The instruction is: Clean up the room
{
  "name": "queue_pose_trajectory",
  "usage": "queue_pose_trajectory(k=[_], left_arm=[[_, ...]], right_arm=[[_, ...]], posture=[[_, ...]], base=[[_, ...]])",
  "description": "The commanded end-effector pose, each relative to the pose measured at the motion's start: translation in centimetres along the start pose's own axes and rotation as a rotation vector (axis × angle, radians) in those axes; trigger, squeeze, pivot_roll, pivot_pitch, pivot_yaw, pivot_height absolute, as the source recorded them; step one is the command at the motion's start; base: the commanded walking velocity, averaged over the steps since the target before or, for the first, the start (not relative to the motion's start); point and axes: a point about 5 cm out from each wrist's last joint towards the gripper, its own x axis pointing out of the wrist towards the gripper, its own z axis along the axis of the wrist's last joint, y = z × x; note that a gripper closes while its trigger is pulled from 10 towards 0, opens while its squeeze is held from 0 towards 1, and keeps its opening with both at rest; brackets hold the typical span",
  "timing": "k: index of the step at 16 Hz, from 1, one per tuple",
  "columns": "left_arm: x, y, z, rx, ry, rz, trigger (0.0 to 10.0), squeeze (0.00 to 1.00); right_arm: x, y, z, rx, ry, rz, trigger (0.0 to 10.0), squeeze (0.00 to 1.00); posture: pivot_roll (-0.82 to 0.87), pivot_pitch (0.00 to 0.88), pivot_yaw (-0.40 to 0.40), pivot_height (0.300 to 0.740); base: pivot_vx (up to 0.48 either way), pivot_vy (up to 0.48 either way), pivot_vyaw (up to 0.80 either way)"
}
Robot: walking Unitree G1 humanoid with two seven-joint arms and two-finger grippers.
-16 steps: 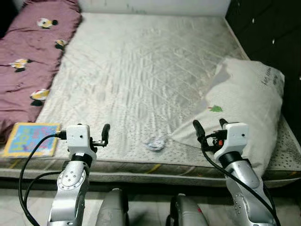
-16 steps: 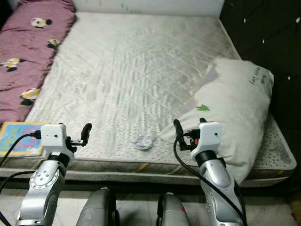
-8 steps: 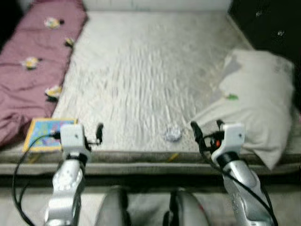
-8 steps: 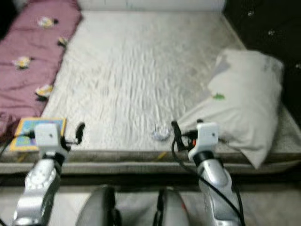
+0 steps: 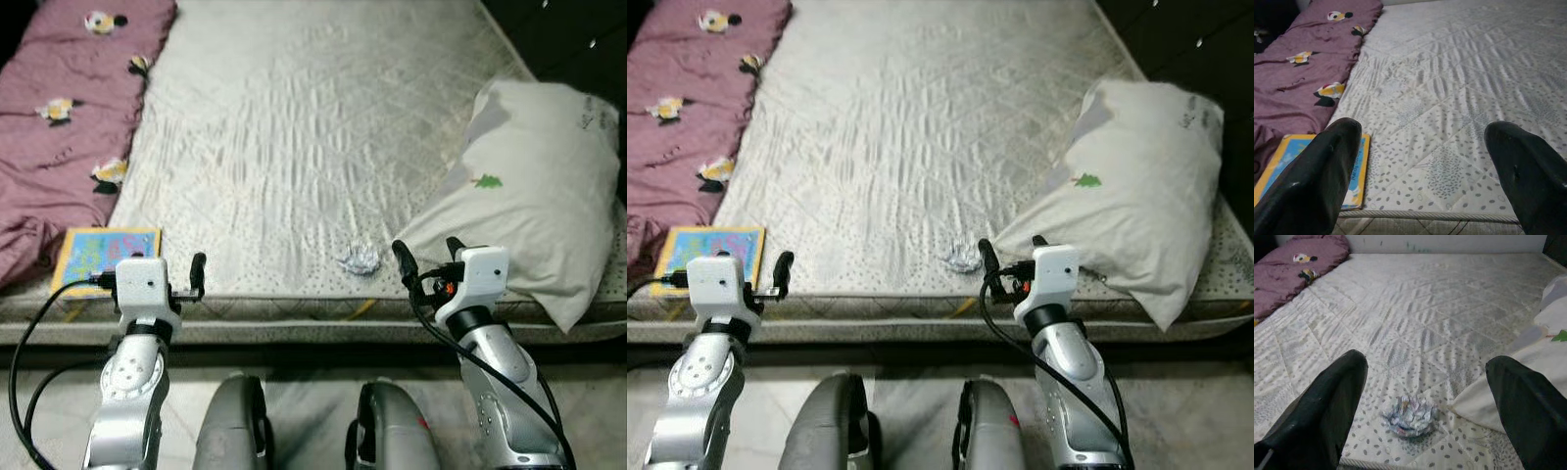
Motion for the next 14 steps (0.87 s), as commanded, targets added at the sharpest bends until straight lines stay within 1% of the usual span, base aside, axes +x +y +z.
queue_pose_trajectory(k=[1,5,9,12,14], left_arm=[[-0.13,0.06,-0.39,0.011,0.015,0.005,10.0,0.00],[-0.12,-0.25,-0.75,0.000,0.032,0.001,10.0,0.00],[-0.20,-0.54,-0.83,-0.004,0.034,-0.016,10.0,0.00],[-0.01,-0.53,-0.78,-0.009,0.033,-0.015,10.0,0.00],[0.07,-0.62,-0.81,-0.014,0.032,-0.022,10.0,0.00]], right_arm=[[-0.18,-0.20,-0.02,0.001,0.007,-0.006,10.0,0.00],[0.09,0.01,-0.07,0.003,0.003,0.004,10.0,0.00],[-0.32,-0.50,-0.56,-0.003,0.022,-0.010,10.0,0.00],[0.10,-0.46,-0.42,0.001,0.017,-0.011,10.0,0.00],[0.23,-0.25,-0.42,-0.024,0.013,0.008,10.0,0.00]], posture=[[-0.02,0.186,-0.013,0.597],[-0.02,0.164,-0.012,0.537],[-0.01,0.156,-0.017,0.537],[-0.01,0.145,-0.019,0.537],[-0.01,0.139,-0.019,0.537]], base=[[0.000,0.000,0.00],[0.000,0.000,0.00],[0.000,0.000,0.00],[0.000,0.000,0.00],[0.000,0.000,0.00]])
